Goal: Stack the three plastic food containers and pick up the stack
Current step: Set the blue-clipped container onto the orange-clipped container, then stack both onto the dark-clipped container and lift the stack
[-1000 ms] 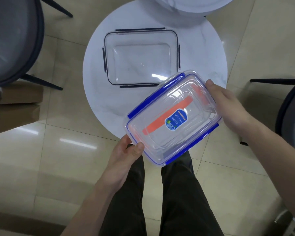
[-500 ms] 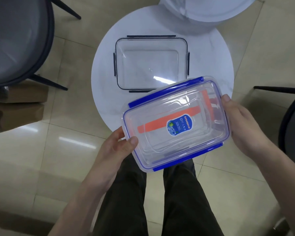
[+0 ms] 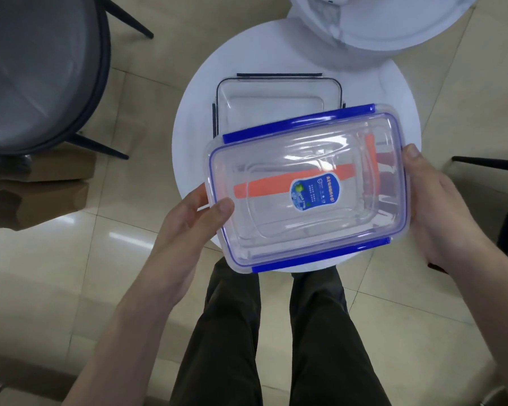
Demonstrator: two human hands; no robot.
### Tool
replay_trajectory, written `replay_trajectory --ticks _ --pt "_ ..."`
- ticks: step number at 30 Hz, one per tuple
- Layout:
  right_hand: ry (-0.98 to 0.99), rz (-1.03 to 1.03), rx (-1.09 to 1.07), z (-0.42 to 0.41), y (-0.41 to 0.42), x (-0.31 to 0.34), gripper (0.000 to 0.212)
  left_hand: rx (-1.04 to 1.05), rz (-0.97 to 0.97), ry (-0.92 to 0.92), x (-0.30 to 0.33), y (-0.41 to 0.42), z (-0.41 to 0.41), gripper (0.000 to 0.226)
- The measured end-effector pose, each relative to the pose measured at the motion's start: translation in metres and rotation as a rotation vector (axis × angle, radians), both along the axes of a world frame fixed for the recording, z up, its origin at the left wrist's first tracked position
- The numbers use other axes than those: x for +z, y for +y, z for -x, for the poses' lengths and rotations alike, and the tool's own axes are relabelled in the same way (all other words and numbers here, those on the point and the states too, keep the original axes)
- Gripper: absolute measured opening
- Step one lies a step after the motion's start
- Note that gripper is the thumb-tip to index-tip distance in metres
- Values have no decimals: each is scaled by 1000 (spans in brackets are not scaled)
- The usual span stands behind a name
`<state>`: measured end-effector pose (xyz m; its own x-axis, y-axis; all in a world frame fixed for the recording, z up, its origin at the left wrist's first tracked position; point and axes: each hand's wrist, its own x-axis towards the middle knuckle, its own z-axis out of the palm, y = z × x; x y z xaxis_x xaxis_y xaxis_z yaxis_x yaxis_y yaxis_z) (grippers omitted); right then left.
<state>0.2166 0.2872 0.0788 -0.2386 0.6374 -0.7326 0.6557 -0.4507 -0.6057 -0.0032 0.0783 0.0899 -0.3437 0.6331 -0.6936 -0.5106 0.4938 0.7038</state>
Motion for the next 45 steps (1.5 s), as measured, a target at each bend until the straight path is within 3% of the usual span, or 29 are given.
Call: replay_trajectory --ticks 7,24,31,45 --pt "33 10 -38 29 14 3 44 -3 20 67 -3 29 26 17" --pt "80 -4 -127 81 51 -15 51 -13 42 117 -26 82 79 27" --pt "103 -28 -51 83 53 -19 49 -34 21 108 -29 89 91 36" --pt "95 -105 -54 87 49 -15 48 62 77 165 -33 90 91 24"
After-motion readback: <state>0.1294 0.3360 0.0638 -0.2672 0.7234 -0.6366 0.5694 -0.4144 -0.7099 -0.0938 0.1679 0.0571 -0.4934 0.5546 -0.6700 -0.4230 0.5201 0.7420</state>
